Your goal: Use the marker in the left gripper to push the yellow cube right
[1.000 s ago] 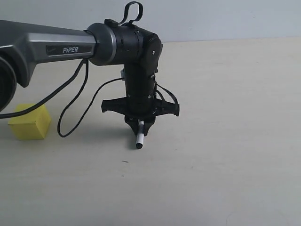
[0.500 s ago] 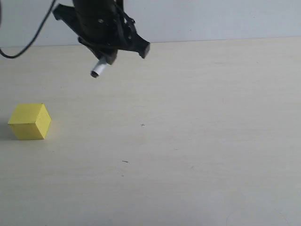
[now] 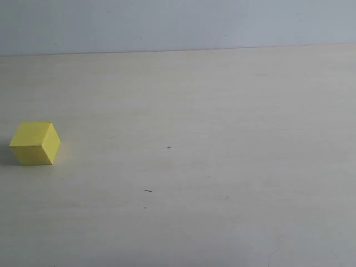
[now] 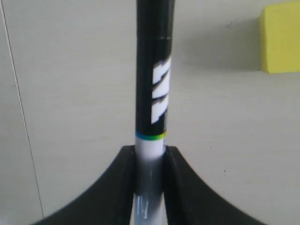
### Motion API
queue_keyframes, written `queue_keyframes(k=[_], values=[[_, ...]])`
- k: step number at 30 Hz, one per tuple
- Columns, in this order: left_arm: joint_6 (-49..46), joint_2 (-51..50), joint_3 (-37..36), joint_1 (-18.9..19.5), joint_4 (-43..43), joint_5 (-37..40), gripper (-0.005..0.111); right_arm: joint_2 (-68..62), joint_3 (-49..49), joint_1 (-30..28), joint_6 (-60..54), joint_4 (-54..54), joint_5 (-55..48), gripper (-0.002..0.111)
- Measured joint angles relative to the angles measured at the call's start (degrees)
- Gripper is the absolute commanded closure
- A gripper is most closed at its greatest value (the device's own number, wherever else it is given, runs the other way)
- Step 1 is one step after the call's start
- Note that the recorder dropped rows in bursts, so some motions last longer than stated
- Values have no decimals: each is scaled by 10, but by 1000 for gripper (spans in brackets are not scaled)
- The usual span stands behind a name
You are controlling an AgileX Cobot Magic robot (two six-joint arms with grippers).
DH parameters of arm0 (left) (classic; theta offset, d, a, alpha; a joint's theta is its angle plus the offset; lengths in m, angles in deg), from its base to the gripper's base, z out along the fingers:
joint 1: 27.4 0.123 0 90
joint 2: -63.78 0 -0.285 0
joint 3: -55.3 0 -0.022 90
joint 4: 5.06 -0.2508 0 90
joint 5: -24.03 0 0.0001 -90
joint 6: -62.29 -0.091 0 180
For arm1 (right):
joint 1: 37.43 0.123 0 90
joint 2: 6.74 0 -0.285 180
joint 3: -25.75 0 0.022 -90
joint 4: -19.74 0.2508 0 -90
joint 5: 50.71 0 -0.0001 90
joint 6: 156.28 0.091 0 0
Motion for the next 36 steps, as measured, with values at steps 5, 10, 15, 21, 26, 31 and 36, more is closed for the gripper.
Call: queue_keyframes(k=[5,10,15,21,26,31,36], values=[[-113,-14,-45,13,0,-31,107,0,0,0,0,0,0,108],[-273,-30,-94,22,0,-126,107,0,0,0,0,0,0,108],[-368,-58,-131,47,-16,-237,107,0,0,0,0,0,0,108],[-449,-84,-142,87,-22,-299,107,0,0,0,0,0,0,108],[-481,-112,-146,135,-37,-309,107,0,0,0,0,0,0,108],[-483,-134,-146,142,-23,-349,107,0,0,0,0,0,0,108],[-521,-136,-146,136,-37,-411,107,0,0,0,0,0,0,108]])
